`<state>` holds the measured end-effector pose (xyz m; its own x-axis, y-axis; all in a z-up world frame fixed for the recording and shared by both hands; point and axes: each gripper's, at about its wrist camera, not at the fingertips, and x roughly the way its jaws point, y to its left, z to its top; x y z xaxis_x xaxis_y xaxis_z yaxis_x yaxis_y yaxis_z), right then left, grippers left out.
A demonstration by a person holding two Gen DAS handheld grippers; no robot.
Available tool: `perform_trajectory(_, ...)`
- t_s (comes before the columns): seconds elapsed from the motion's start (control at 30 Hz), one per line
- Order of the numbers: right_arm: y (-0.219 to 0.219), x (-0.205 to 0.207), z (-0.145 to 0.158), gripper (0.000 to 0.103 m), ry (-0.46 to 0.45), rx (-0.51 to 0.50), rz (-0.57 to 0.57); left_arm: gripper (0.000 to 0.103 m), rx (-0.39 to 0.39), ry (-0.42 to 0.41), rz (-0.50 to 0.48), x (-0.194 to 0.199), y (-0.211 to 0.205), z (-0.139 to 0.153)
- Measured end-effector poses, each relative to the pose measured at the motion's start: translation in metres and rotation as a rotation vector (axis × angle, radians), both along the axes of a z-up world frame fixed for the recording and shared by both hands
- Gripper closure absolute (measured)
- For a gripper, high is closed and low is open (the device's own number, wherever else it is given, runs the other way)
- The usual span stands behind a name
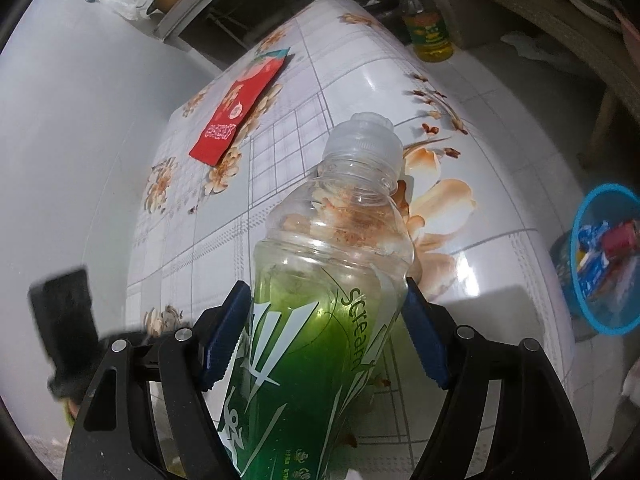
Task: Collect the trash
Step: 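Grasp the red snack bag with the left gripper while the right gripper holds the bottle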
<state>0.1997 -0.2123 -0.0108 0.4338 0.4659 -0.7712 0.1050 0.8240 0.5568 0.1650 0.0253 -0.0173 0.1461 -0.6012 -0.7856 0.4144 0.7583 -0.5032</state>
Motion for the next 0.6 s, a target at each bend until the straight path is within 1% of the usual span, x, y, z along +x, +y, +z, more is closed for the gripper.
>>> perform_trajectory(0.07, 0.001, 0.001, 0.0, 0.032, 0.0, -0.002, -0.003, 0.102, -0.01, -0.034, 0.005, -0.002, 0.003, 0.009)
perform_trajectory(0.1, 0.001, 0.001, 0.001, 0.032, 0.0, -0.003, -0.004, 0.101, 0.002, -0.08, 0.019, 0.003, 0.005, 0.016)
perform_trajectory(0.13, 0.002, 0.0, 0.001, 0.032, 0.0, -0.006, -0.005, 0.092, 0.03, -0.115, 0.036, 0.011, 0.006, 0.02)
perform_trajectory(0.17, 0.003, 0.0, 0.001, 0.032, -0.002, -0.01, -0.008, 0.071, 0.066, -0.16, 0.058, 0.023, 0.007, 0.025)
perform_trajectory(0.2, 0.004, 0.0, 0.0, 0.032, -0.003, -0.01, -0.012, 0.055, 0.08, -0.188, 0.072, 0.034, 0.007, 0.027)
perform_trajectory(0.23, 0.005, -0.001, 0.0, 0.032, -0.003, -0.008, -0.017, 0.044, 0.108, -0.223, 0.101, 0.049, 0.008, 0.03)
perform_trajectory(0.27, 0.005, -0.002, 0.0, 0.032, -0.002, -0.006, -0.022, 0.043, 0.137, -0.258, 0.128, 0.067, 0.008, 0.032)
perform_trajectory(0.33, 0.006, -0.004, 0.0, 0.032, -0.003, -0.009, -0.026, 0.043, 0.167, -0.3, 0.139, 0.1, 0.009, 0.034)
perform_trajectory(0.37, 0.006, -0.005, 0.0, 0.032, -0.004, -0.01, -0.026, 0.043, 0.197, -0.319, 0.165, 0.123, 0.011, 0.033)
perform_trajectory(0.47, 0.006, -0.005, 0.0, 0.032, -0.004, -0.013, -0.027, 0.043, 0.236, -0.334, 0.249, 0.186, 0.016, 0.028)
perform_trajectory(0.57, 0.005, -0.006, 0.0, 0.032, -0.006, -0.009, -0.027, 0.043, 0.273, -0.338, 0.295, 0.229, 0.022, 0.021)
perform_trajectory(0.6, 0.005, -0.006, 0.0, 0.032, -0.007, -0.007, -0.026, 0.043, 0.292, -0.339, 0.297, 0.243, 0.021, 0.017)
